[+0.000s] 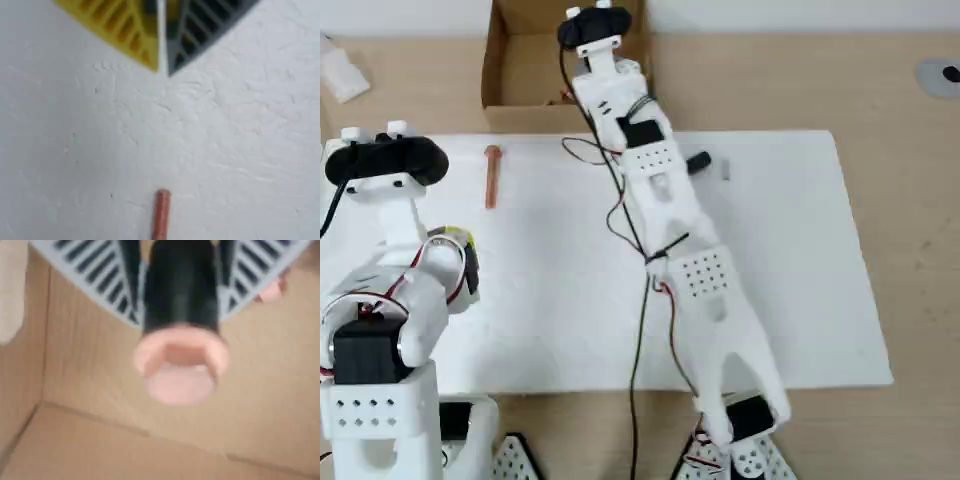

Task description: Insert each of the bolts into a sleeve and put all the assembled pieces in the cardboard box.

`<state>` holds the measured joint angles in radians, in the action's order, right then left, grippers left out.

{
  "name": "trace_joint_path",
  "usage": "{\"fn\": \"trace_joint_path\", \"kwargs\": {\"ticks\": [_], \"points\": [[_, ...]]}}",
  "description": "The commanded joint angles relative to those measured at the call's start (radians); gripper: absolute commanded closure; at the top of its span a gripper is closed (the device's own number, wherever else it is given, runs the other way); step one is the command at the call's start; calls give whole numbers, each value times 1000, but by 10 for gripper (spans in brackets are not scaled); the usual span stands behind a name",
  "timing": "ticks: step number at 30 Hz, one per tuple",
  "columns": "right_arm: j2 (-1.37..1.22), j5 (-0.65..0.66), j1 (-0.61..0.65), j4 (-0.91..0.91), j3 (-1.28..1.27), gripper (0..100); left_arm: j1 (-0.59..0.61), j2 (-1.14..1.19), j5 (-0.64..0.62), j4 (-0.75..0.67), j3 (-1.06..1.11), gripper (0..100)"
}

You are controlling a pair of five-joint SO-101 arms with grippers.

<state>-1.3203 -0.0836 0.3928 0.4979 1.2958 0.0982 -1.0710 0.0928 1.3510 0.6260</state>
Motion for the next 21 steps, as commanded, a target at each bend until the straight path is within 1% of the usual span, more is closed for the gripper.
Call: {"fn": "trace_joint_path", "kwargs": {"ticks": [1,7,9,12,15,17,21], "points": [[13,11,-21,29,94,823,15,-5,6,-12,-2,997],[5,15,-16,37,101,822,14,-2,6,-12,-2,997],[19,12,-16,72,116,822,15,4,6,-14,-5,994],[56,8,-16,219,188,822,54,10,2,-25,-9,948],[90,8,-21,394,286,823,100,62,0,-66,-34,929],[111,8,-22,525,367,823,112,139,-2,-69,-80,929],[208,8,-33,718,371,823,112,378,-37,-64,-199,929]]}}
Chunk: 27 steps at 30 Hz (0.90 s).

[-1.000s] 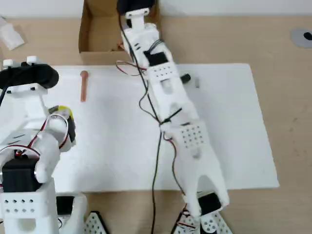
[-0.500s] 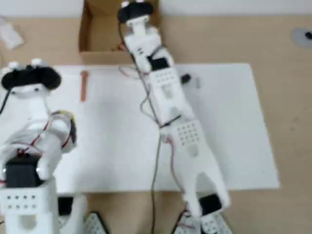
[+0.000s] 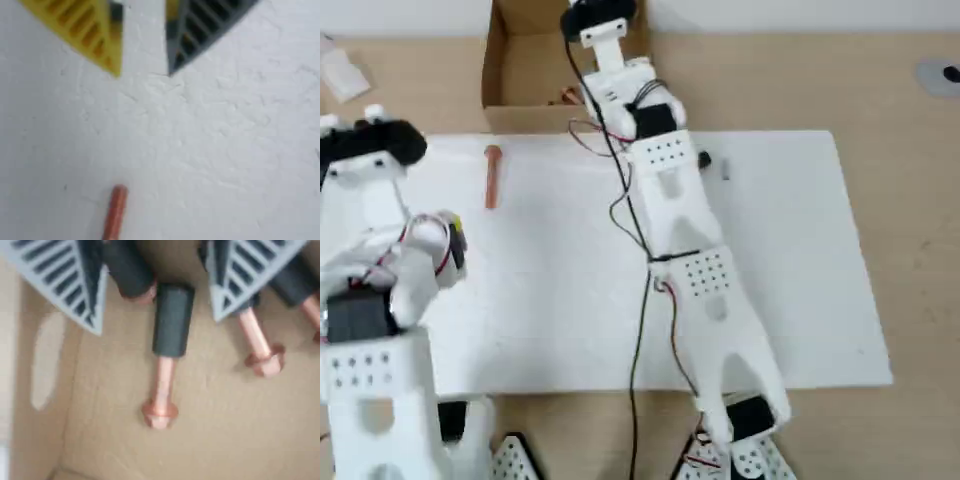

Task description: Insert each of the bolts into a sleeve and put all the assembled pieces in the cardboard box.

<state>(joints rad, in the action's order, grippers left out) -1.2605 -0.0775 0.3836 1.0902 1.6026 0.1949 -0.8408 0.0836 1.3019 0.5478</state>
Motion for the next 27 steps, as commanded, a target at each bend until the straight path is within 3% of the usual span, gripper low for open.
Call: {"fn": "trace_joint_path", "kwargs": {"ticks": [1,7,13,19,27], "points": [[176,2,-28,169,62,823,14,219,-37,-14,-160,929],[286,2,-39,399,62,823,-41,578,-100,94,-439,929],[360,2,-39,675,64,824,-77,763,-130,129,-583,929],[401,2,-87,698,62,824,-14,855,-18,80,-623,929],[401,2,-110,698,62,824,-6,1032,21,8,-726,928]]}}
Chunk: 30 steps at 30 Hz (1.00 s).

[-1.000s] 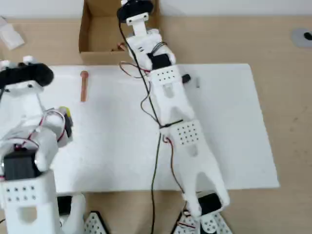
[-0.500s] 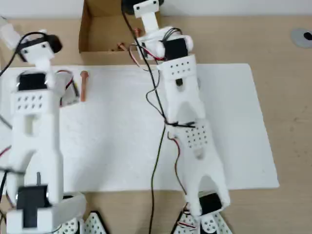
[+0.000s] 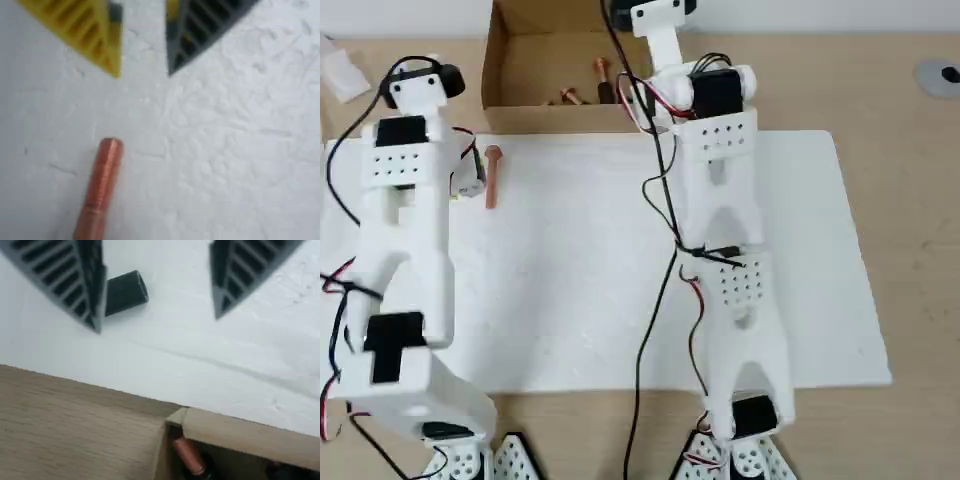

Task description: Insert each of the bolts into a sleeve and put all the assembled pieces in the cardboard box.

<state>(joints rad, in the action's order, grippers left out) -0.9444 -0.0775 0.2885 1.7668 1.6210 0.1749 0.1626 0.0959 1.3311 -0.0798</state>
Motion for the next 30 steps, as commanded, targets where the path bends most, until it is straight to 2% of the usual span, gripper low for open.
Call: {"fn": "trace_joint_path", "kwargs": {"ticks": [1,10,16,21,30], "points": [[85,2,-15,21,44,824,14,53,9,-21,-121,928],[87,2,-15,21,44,824,8,254,9,-14,-324,926],[84,2,-15,21,36,824,6,289,5,-15,-376,923],[82,2,-15,21,33,824,-9,291,9,-21,-400,834],[82,2,-15,21,33,824,-37,343,8,-69,-408,833]]}}
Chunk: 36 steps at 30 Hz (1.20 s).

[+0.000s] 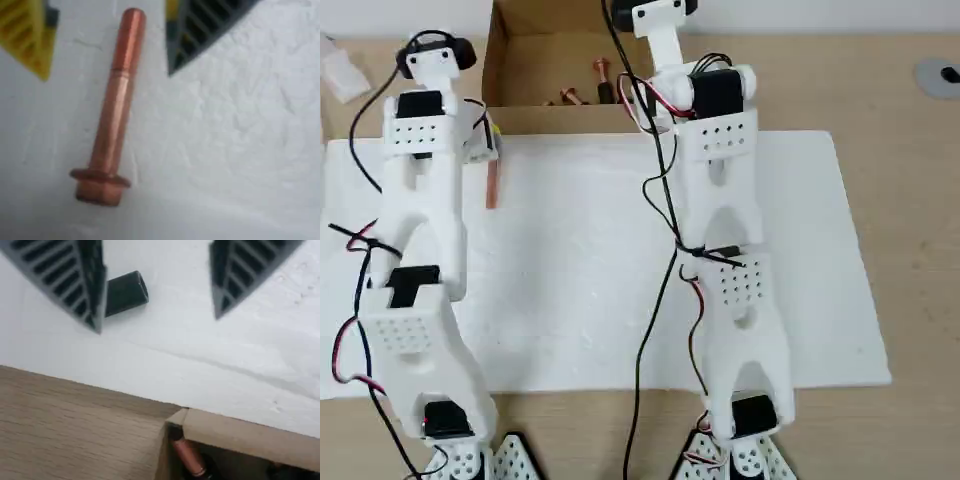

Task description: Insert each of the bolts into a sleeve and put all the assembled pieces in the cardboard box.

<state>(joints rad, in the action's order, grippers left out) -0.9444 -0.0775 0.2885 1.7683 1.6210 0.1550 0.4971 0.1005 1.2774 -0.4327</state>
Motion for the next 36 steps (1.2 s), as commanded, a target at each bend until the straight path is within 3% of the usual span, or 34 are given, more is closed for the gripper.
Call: {"fn": "trace_joint_path", "kwargs": {"ticks": [1,12,36], "points": [[82,2,-15,20,33,824,-12,27,3,-17,-60,833],[82,2,-15,20,33,824,-5,186,-3,-9,-204,833],[82,2,-13,20,33,824,-38,229,-3,-61,-204,833]]}}
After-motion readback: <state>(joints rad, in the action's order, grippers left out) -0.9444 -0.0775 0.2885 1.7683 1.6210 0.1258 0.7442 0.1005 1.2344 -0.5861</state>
